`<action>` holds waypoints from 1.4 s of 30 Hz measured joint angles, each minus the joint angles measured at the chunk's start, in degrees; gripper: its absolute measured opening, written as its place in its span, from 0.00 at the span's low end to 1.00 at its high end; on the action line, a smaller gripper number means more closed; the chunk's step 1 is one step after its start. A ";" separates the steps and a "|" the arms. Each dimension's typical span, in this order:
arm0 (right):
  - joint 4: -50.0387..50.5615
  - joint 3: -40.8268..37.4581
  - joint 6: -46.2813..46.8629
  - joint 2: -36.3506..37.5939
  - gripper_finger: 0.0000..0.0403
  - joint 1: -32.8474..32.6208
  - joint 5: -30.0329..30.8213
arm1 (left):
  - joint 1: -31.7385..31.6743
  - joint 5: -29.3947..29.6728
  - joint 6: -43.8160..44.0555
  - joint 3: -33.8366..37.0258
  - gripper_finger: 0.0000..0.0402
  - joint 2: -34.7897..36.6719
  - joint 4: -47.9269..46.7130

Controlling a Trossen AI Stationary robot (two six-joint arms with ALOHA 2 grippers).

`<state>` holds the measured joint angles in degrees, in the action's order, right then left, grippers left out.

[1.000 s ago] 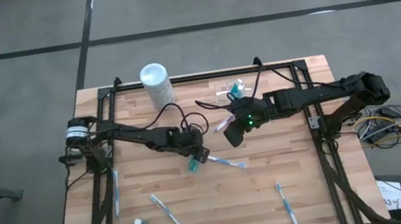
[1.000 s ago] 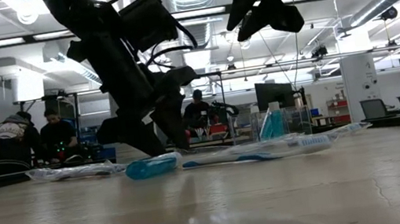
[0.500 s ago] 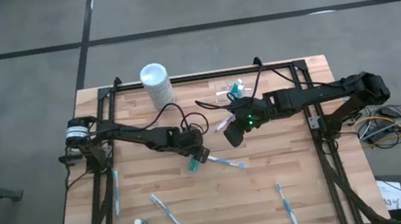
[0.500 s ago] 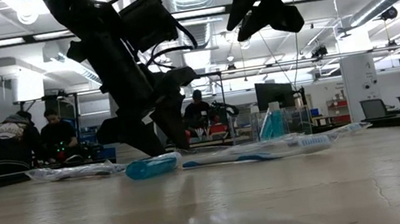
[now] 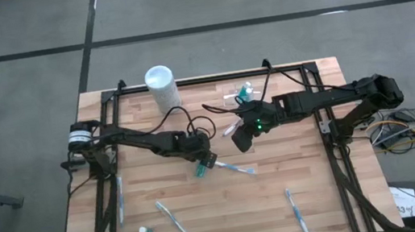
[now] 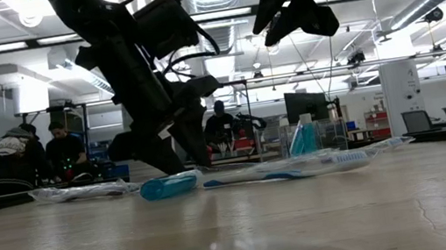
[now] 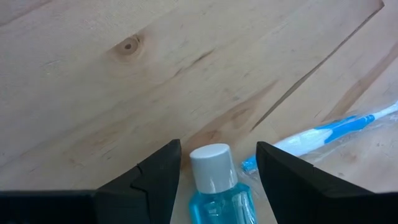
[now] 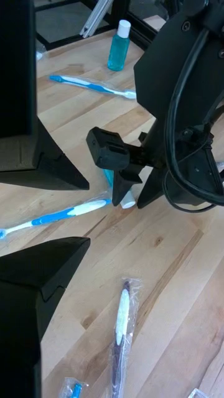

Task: Pick & Place toothbrushing station
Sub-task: Put the blue mouthwash into the middle of the transparent organizer

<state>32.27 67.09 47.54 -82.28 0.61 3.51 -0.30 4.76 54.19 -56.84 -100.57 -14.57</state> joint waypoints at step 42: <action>0.00 0.00 -0.01 0.00 0.32 0.01 0.00 | -0.33 -1.93 -0.33 0.00 0.27 -1.62 1.03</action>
<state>32.27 67.09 47.53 -82.28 0.62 3.51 -0.62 2.83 53.87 -56.84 -102.19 -13.54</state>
